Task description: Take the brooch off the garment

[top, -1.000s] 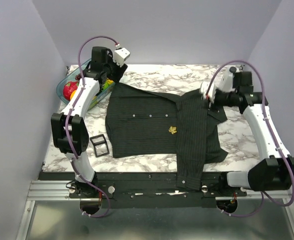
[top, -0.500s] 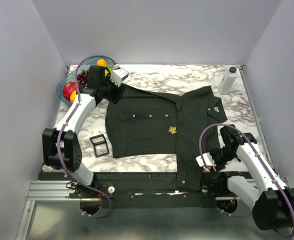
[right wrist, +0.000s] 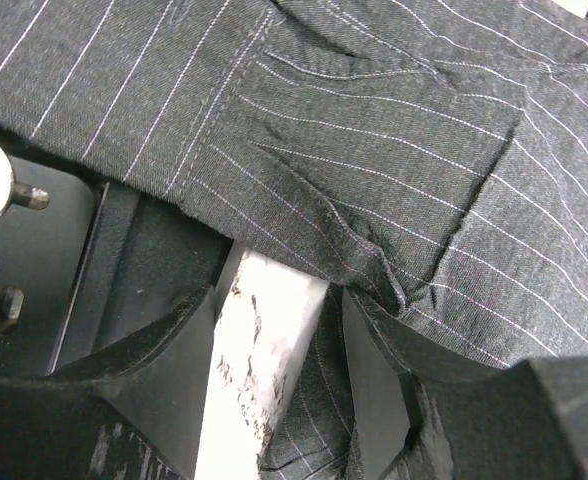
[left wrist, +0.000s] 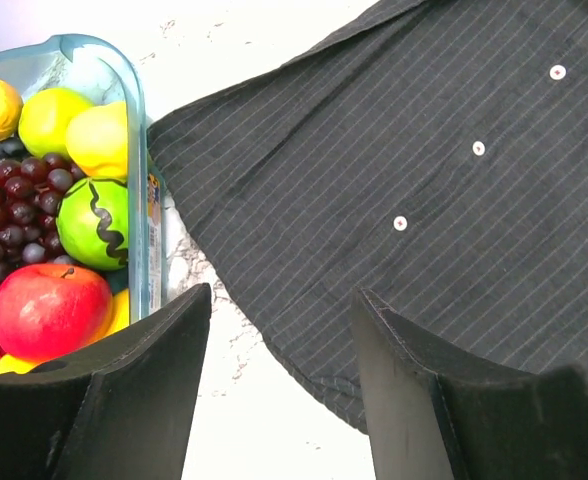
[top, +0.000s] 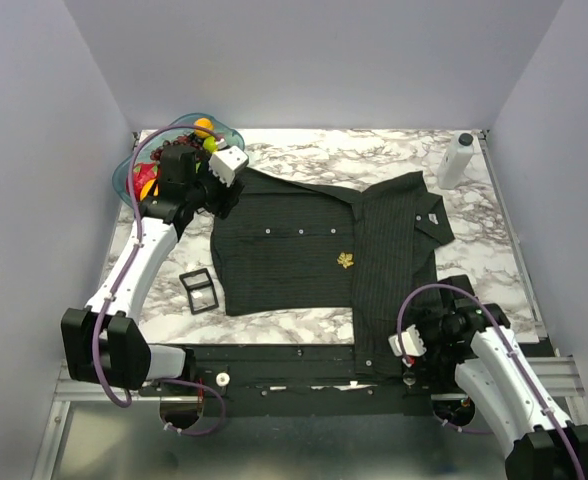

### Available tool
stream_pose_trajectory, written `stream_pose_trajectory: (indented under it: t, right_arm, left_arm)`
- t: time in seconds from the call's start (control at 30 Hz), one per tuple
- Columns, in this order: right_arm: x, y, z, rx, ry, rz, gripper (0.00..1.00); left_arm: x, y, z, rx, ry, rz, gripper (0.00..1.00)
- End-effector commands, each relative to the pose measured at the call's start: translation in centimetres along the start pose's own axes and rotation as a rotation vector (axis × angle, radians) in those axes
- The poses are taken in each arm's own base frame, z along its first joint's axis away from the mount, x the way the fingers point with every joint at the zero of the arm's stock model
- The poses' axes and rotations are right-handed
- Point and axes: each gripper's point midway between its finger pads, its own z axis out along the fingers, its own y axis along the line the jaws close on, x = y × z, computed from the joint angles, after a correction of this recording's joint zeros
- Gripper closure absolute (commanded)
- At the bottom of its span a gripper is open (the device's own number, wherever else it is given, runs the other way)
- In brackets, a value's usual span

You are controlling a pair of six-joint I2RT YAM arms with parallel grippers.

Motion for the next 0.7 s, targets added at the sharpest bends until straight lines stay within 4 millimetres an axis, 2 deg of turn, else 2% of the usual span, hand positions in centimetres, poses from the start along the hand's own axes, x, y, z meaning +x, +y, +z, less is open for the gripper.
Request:
stream_pose_trajectory:
  t: [0.0, 0.2, 0.33, 0.37, 0.43, 0.53, 0.67]
  right_arm:
    - [-2.8, -3.9, 0.8, 0.135, -0.063, -0.805, 0.41]
    - [-5.5, -4.2, -0.8, 0.174, -0.159, -0.775, 0.44]
    - [-8.1, -4.4, -2.7, 0.190, -0.250, -0.723, 0.49]
    - [-8.6, -5.0, -3.5, 0.200, -0.259, -0.718, 0.51]
    - [-9.5, -4.8, -4.0, 0.192, -0.305, -0.684, 0.53]
    - [-9.6, -5.4, -4.1, 0.227, -0.298, -0.713, 0.53]
    - [-8.8, -5.5, -3.0, 0.253, -0.274, -0.753, 0.50]
  left_arm:
    - [0.2, -1.1, -1.4, 0.022, -0.006, 0.020, 0.34]
    - [0.7, -1.8, -2.0, 0.035, 0.002, 0.018, 0.33]
    - [0.7, -2.0, -2.0, 0.047, -0.001, 0.018, 0.34]
    - [0.8, -2.1, -1.9, 0.051, 0.000, 0.015, 0.34]
    - [0.6, -2.0, -1.7, 0.053, -0.006, 0.011, 0.34]
    - [0.5, -1.9, -1.4, 0.051, -0.011, -0.002, 0.34]
    - [0.4, -1.9, -1.0, 0.062, -0.013, -0.016, 0.34]
